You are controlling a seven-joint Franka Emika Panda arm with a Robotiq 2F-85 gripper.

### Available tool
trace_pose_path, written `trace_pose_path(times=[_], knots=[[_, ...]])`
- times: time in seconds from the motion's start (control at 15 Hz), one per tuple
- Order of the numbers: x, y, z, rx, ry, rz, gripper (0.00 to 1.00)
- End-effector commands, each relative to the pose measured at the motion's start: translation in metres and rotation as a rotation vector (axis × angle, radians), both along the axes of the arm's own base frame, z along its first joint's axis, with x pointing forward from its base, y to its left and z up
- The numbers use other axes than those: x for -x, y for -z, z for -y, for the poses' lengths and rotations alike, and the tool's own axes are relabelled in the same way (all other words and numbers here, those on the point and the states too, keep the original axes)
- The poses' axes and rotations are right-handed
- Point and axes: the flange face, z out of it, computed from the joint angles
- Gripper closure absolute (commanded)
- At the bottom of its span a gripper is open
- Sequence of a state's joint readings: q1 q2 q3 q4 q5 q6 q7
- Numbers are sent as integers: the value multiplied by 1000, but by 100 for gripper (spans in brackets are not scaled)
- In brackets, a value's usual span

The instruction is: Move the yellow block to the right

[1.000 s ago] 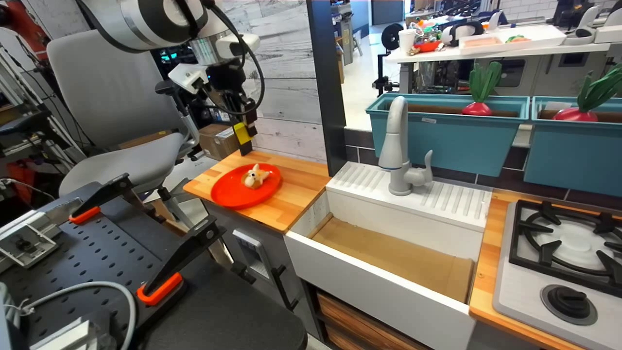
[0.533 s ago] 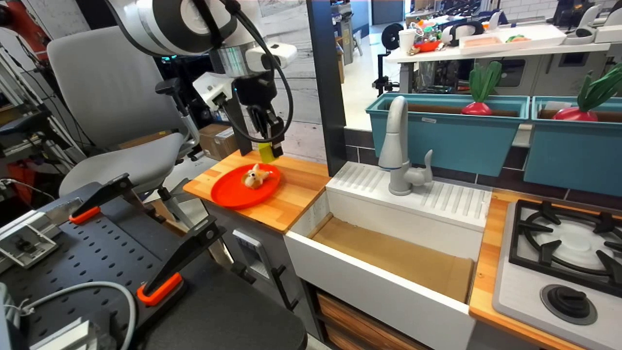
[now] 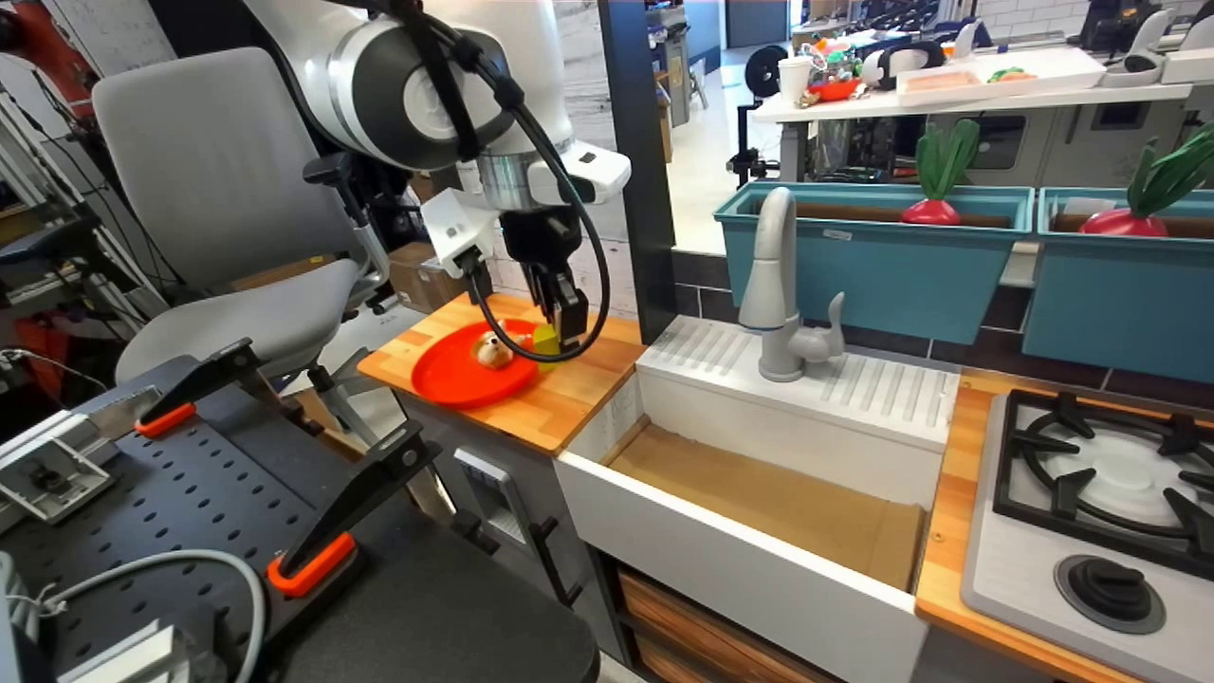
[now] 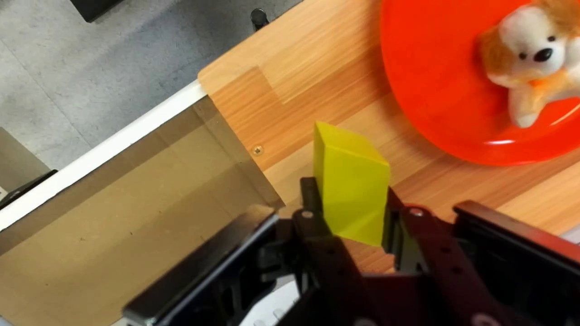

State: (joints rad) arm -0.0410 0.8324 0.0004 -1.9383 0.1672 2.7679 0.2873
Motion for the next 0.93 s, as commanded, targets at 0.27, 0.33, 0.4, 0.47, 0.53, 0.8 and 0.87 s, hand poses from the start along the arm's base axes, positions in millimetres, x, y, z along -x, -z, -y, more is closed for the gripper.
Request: trace_pose_path(times=[0.27,0.33,0.4,0.47,0.53,0.8,0.87], knots=[[-32,31,2,-33,25,-7,92],[-36,34,2,-31,26,-12,92],[-40,36,1,-29,26,-17,92],[-43,38,1,-30,27,-20,92],[-47,39,0,-31,30,-21,92],[-59,44,0,-26,41,-27,92],[-61,46,-1,-22,42,-28,92]])
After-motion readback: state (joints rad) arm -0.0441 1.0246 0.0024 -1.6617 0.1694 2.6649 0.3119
